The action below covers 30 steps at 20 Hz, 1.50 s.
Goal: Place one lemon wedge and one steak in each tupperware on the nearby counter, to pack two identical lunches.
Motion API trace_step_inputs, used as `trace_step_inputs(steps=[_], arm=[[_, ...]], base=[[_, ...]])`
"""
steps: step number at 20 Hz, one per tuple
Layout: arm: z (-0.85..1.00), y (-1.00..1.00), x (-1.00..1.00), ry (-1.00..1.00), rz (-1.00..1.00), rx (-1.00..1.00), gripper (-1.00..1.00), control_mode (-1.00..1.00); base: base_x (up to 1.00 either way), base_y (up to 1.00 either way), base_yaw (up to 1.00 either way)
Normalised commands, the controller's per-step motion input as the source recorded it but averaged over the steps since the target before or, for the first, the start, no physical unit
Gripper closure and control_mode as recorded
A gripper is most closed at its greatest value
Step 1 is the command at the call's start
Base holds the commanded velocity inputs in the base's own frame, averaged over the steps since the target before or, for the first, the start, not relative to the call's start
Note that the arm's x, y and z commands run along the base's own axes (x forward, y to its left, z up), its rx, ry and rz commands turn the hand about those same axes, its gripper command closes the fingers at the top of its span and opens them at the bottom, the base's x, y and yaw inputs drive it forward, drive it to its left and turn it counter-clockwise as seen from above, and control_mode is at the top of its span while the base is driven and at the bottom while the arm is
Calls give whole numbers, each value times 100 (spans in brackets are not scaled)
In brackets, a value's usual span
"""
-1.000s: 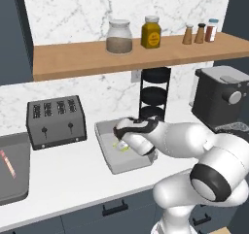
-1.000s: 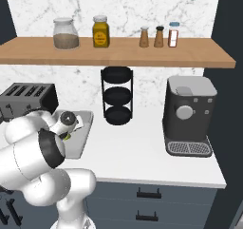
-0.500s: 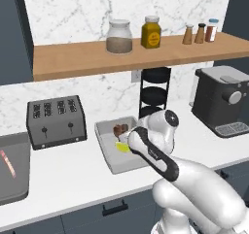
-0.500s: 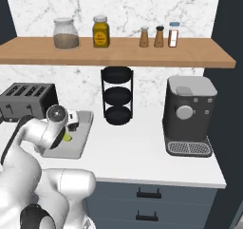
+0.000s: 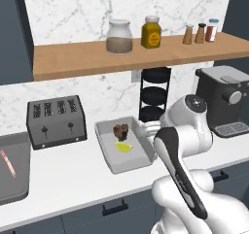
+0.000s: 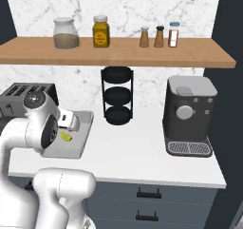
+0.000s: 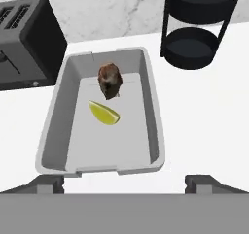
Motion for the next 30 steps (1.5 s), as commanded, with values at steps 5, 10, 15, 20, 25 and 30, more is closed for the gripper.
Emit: trace_step_inputs(steps=[5, 10, 15, 20, 25, 30], arm=[[0, -10, -92, 0, -3, 0, -100, -100], [0, 0, -86, 0, 3, -5, -100, -100], [-1, 0, -55, 0, 4, -4, -100, 100], [0, 0, 0, 0, 0, 0, -100, 100], [0, 0, 0, 0, 0, 0, -100, 100], [0, 0, 0, 0, 0, 0, -100, 100]], base=[[0, 0, 0], [0, 0, 0], [-40, -1, 2], [-100, -41, 1], [-100, -100, -4], [-88, -100, -2]])
